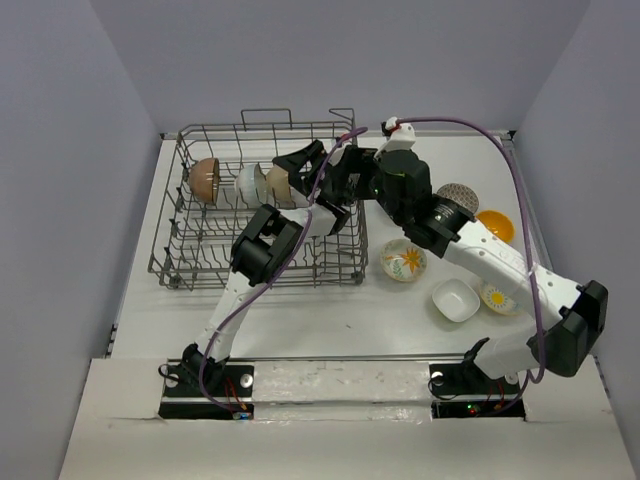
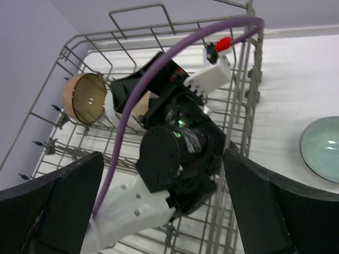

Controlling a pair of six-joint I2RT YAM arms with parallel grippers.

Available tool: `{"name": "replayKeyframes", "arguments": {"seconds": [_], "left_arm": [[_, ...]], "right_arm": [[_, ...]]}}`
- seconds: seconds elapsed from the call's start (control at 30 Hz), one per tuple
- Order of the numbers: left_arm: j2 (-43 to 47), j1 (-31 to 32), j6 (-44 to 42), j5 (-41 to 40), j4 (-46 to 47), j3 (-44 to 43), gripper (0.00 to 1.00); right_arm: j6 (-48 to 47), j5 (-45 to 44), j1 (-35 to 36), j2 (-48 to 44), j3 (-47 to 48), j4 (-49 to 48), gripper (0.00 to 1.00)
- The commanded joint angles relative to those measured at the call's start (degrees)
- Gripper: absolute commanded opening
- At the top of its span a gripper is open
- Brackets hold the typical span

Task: Load the bowls into the dish rack
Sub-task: Insert the bowl into the dish rack.

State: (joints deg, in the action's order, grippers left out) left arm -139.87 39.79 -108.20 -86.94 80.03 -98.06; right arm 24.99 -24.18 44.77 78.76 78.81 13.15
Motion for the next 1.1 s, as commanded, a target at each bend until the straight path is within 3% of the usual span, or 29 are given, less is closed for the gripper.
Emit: {"name": "replayKeyframes", "arguments": {"seconds": [0.0,0.23,0.57,1.07], "left_arm": [[5.75,3.45,-13.88,-11.41,30.19,1.64,0.99],[6.28,4.07,-13.88,-11.41,30.19,2.08,0.99],[5.84,5.03,-14.40,-11.41,30.62,1.56,0.99],[9.44,5.91,-18.36,-11.41,35.28,1.12,0.99]], "right_arm": [[-0.12,1.95,0.58,3.49,-0.05,-15.34,1.00],[-1.61,2.91,0.58,8.07,-1.20,-22.99,1.00],[-2.49,5.90,0.58,13.52,4.24,-23.26,1.00],[-2.05,6.26,1.19,12.30,8.82,-20.27,1.00]]}}
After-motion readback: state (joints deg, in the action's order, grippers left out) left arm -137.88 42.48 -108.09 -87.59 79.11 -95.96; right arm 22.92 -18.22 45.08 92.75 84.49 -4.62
